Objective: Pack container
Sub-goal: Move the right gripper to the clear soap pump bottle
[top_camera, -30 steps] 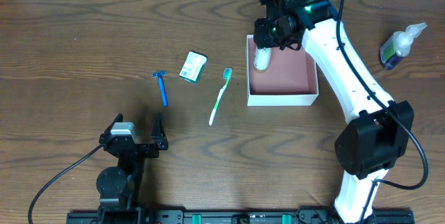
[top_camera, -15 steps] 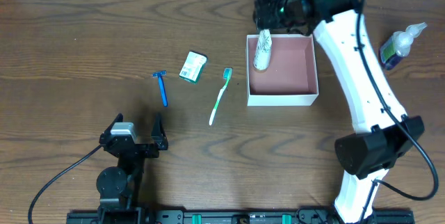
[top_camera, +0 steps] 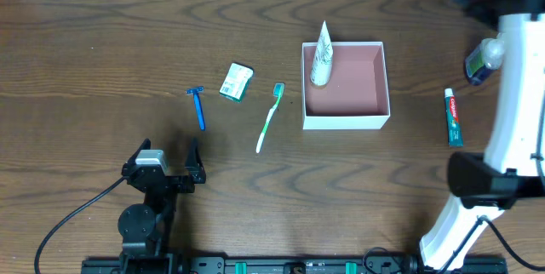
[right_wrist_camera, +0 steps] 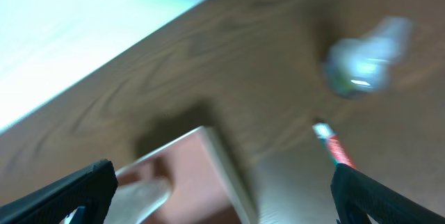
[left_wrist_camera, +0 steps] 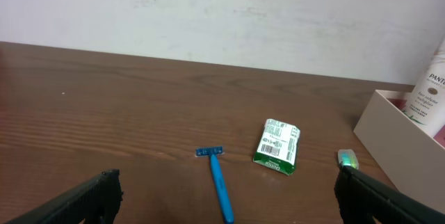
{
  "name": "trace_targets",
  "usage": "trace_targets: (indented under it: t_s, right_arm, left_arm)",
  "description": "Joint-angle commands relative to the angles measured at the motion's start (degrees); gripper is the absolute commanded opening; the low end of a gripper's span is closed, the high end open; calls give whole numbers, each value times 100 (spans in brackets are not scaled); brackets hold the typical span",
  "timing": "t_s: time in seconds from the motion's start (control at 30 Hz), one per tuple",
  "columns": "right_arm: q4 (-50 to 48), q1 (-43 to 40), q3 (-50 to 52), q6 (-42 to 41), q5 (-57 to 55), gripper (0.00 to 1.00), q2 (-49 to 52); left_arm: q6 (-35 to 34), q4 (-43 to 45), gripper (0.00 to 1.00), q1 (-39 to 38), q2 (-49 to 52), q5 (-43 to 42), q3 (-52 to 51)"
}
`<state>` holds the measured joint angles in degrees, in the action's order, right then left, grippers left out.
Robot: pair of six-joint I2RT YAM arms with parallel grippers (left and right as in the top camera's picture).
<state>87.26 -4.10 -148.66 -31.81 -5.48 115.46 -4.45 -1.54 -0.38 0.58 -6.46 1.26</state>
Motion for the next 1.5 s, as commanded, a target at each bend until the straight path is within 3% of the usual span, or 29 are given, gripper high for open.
trace_targets:
  t_s: [0.0,0.37,0.57,0.87,1.1,1.27,1.47]
  right_arm:
    - [129,-494,-81,-330,142,99,-48]
    - [201,-1432,229,-402,-651,99,7]
    - [-407,-1838,1086,-310,-570,99,7]
    - [-1639,-1985,2430,2409,466,99,7]
    - [-2022,-1998,2931,3414,452,99,7]
    - [-2555,-2057,3204,3392,382,99,7]
    - [-2747,-2059,3709,2326,516,99,7]
  left_arm:
    - [33,-188,98,33,-24,-39,-103]
    - [33,-188,98,33,-24,-39,-103]
    - [33,-186,98,33,-24,-39,-103]
    - [33,-186,98,33,-24,-39,-103]
    - [33,-188,98,31,-24,-39,-103]
    - [33,-188,98,33,-24,-39,-103]
    - [33,-186,98,33,-24,-39,-103]
